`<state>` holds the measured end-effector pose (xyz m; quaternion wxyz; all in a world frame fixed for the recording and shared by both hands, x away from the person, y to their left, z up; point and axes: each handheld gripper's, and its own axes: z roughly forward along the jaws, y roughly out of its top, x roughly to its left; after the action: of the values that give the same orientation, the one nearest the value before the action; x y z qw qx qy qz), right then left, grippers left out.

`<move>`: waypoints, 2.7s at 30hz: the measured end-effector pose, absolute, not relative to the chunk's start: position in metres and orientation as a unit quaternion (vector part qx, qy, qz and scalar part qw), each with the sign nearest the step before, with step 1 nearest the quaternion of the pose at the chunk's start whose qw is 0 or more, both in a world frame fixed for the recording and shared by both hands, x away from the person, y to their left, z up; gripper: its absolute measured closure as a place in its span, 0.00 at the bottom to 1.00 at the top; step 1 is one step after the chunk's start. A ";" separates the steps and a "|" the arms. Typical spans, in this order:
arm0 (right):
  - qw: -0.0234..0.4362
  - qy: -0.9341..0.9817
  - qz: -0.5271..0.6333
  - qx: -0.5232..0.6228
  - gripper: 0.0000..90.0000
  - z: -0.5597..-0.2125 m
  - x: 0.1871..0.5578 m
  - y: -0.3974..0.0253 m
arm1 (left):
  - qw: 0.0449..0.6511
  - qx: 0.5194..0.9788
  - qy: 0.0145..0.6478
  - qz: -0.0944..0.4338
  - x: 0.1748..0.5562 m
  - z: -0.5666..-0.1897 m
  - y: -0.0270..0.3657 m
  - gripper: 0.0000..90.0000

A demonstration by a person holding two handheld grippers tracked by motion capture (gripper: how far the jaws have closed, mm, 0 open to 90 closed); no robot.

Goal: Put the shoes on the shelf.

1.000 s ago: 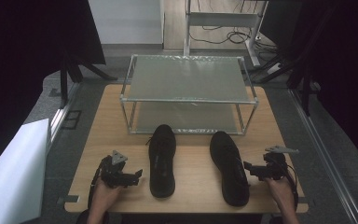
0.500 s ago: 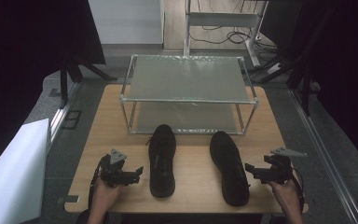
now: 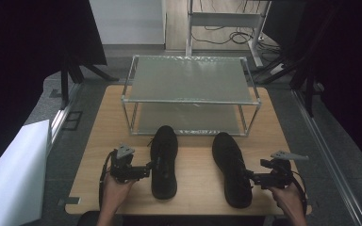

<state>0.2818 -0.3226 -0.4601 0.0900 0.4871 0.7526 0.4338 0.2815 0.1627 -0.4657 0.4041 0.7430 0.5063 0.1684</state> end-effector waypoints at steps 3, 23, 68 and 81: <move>0.083 0.760 0.434 0.476 0.05 -0.461 0.286 -0.313 | 0.416 0.743 0.500 0.158 0.286 -0.463 0.154 0.02; 0.149 0.790 0.345 0.484 0.32 -0.487 0.309 -0.269 | 0.363 0.775 0.495 0.152 0.313 -0.491 0.115 0.16; -0.033 0.581 0.575 0.574 0.83 -0.481 0.315 -0.293 | 0.541 0.633 0.553 0.012 0.308 -0.479 0.161 0.87; -0.072 0.542 0.623 0.560 0.83 -0.465 0.308 -0.268 | 0.591 0.588 0.551 0.032 0.286 -0.459 0.150 0.86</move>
<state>0.3080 -0.2676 -0.4648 -0.0716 0.5596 0.5417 0.6231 0.2865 0.1504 -0.4586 0.5915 0.5882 0.5506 0.0318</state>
